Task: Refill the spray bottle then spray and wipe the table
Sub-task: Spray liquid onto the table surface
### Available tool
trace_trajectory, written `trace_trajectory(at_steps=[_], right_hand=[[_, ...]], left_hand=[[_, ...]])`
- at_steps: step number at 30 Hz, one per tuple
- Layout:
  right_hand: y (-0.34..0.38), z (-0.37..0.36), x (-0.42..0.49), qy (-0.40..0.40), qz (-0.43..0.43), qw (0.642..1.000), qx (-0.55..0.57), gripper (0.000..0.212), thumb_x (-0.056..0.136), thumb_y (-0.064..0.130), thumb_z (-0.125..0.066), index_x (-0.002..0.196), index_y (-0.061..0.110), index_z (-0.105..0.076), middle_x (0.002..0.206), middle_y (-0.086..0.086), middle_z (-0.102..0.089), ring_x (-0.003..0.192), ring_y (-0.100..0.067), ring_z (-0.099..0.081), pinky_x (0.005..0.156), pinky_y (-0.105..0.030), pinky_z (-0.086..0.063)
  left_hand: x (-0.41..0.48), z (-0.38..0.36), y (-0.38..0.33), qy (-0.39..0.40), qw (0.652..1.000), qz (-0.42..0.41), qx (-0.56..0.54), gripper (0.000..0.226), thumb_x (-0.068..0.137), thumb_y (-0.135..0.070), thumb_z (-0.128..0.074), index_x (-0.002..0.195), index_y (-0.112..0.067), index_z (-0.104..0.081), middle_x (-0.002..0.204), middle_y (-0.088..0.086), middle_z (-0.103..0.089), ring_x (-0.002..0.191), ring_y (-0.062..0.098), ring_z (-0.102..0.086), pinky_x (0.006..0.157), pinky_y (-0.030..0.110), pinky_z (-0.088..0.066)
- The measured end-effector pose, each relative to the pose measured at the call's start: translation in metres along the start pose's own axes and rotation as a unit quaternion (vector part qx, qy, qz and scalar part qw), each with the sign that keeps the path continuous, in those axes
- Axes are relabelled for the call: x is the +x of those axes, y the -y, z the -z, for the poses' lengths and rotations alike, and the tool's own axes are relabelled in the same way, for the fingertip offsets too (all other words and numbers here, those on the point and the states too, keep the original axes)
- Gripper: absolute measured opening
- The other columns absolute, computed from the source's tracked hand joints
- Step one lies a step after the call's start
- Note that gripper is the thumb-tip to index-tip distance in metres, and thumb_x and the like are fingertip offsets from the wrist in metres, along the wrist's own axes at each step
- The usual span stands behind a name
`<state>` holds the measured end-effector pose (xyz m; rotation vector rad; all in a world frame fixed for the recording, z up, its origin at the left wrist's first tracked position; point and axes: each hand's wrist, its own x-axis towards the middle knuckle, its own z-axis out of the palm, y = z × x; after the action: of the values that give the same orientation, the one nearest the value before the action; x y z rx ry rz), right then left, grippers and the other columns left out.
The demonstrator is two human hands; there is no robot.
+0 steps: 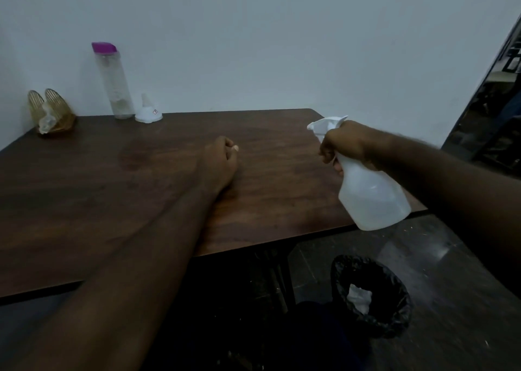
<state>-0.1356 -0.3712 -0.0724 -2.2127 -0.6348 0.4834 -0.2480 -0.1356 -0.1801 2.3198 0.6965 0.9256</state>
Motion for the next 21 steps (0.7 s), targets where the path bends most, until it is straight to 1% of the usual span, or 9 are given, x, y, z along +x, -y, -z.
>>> trace_trajectory(at_steps=[2, 3, 5, 8, 11, 13, 16, 19, 21], right_hand=[[-0.003, 0.003, 0.002, -0.039, -0.014, 0.999, -0.014, 0.015, 0.058, 0.004, -0.053, 0.071, 0.005, -0.059, 0.062, -0.023, -0.059, 0.036, -0.023, -0.054, 0.045, -0.029, -0.048], [-0.004, 0.004, 0.004, -0.045, -0.015, 0.999, -0.014, 0.015, 0.056, 0.005, -0.053, 0.068, 0.000, -0.060, 0.061, -0.024, -0.060, 0.037, -0.025, -0.055, 0.045, -0.030, -0.048], [-0.007, 0.005, 0.009, -0.035, -0.007, 0.999, -0.001, 0.031, 0.060, 0.005, -0.053, 0.085, -0.006, -0.066, 0.075, -0.028, -0.066, 0.044, -0.027, -0.056, 0.049, -0.032, -0.049], [-0.008, 0.005, 0.015, 0.007, 0.007, 1.000, 0.011, 0.048, 0.066, 0.000, -0.051, 0.113, 0.002, -0.062, 0.099, -0.025, -0.068, 0.049, -0.023, -0.057, 0.051, -0.032, -0.048], [-0.008, -0.001, 0.017, 0.054, 0.011, 0.998, -0.010, 0.042, 0.066, -0.008, -0.049, 0.106, -0.002, -0.061, 0.092, -0.023, -0.062, 0.055, -0.022, -0.065, 0.045, -0.027, -0.047], [-0.011, -0.009, 0.016, 0.084, -0.006, 0.995, -0.059, 0.053, 0.066, -0.011, -0.050, 0.117, -0.002, -0.060, 0.092, -0.023, -0.064, 0.063, -0.026, -0.069, 0.046, -0.028, -0.049], [-0.015, -0.016, 0.010, 0.091, -0.004, 0.993, -0.079, 0.061, 0.055, -0.008, -0.050, 0.114, -0.008, -0.064, 0.085, -0.029, -0.067, 0.054, -0.029, -0.060, 0.052, -0.030, -0.049], [-0.014, -0.011, 0.007, 0.049, 0.007, 0.997, -0.059, 0.074, 0.041, 0.001, -0.052, 0.112, 0.011, -0.069, 0.063, -0.025, -0.065, 0.044, -0.029, -0.057, 0.051, -0.031, -0.050], [-0.016, -0.011, 0.003, 0.061, 0.001, 0.995, -0.073, 0.079, 0.041, 0.003, -0.052, 0.118, 0.009, -0.066, 0.057, -0.022, -0.064, 0.043, -0.029, -0.059, 0.050, -0.031, -0.050]], left_hand=[[-0.001, -0.001, 0.003, -0.015, 1.000, -0.007, 0.002, 0.016, 0.098, -0.032, -0.051, 0.099, -0.018, -0.059, 0.082, -0.001, -0.065, 0.076, 0.019, -0.061, 0.069, 0.038, -0.052], [0.000, -0.001, 0.004, -0.016, 1.000, -0.008, 0.002, 0.016, 0.098, -0.032, -0.051, 0.098, -0.019, -0.059, 0.081, -0.001, -0.064, 0.075, 0.018, -0.060, 0.068, 0.038, -0.052], [-0.001, -0.003, 0.005, -0.016, 1.000, -0.016, 0.000, 0.014, 0.098, -0.031, -0.052, 0.096, -0.018, -0.059, 0.083, -0.001, -0.064, 0.077, 0.018, -0.060, 0.068, 0.036, -0.050], [0.000, -0.004, 0.004, -0.012, 1.000, -0.019, -0.007, 0.014, 0.097, -0.028, -0.054, 0.096, -0.016, -0.060, 0.087, 0.003, -0.065, 0.081, 0.019, -0.060, 0.071, 0.036, -0.049], [-0.001, -0.004, 0.004, -0.002, 1.000, -0.015, -0.013, 0.017, 0.097, -0.028, -0.054, 0.101, -0.013, -0.061, 0.090, 0.003, -0.065, 0.085, 0.020, -0.060, 0.077, 0.038, -0.051], [-0.002, -0.003, 0.003, 0.005, 1.000, -0.021, -0.013, 0.018, 0.097, -0.028, -0.053, 0.102, -0.013, -0.061, 0.089, 0.002, -0.065, 0.084, 0.019, -0.060, 0.076, 0.036, -0.051], [-0.003, -0.003, 0.003, 0.011, 1.000, -0.027, -0.009, 0.017, 0.098, -0.028, -0.052, 0.102, -0.014, -0.060, 0.087, -0.001, -0.062, 0.083, 0.018, -0.058, 0.072, 0.032, -0.047], [-0.002, -0.002, 0.003, 0.014, 1.000, -0.021, -0.005, 0.016, 0.098, -0.029, -0.051, 0.101, -0.016, -0.060, 0.089, -0.001, -0.062, 0.084, 0.017, -0.057, 0.072, 0.032, -0.046], [-0.001, -0.003, 0.003, 0.020, 1.000, -0.020, -0.002, 0.015, 0.099, -0.029, -0.051, 0.100, -0.017, -0.060, 0.090, 0.000, -0.062, 0.085, 0.017, -0.057, 0.072, 0.032, -0.046]])
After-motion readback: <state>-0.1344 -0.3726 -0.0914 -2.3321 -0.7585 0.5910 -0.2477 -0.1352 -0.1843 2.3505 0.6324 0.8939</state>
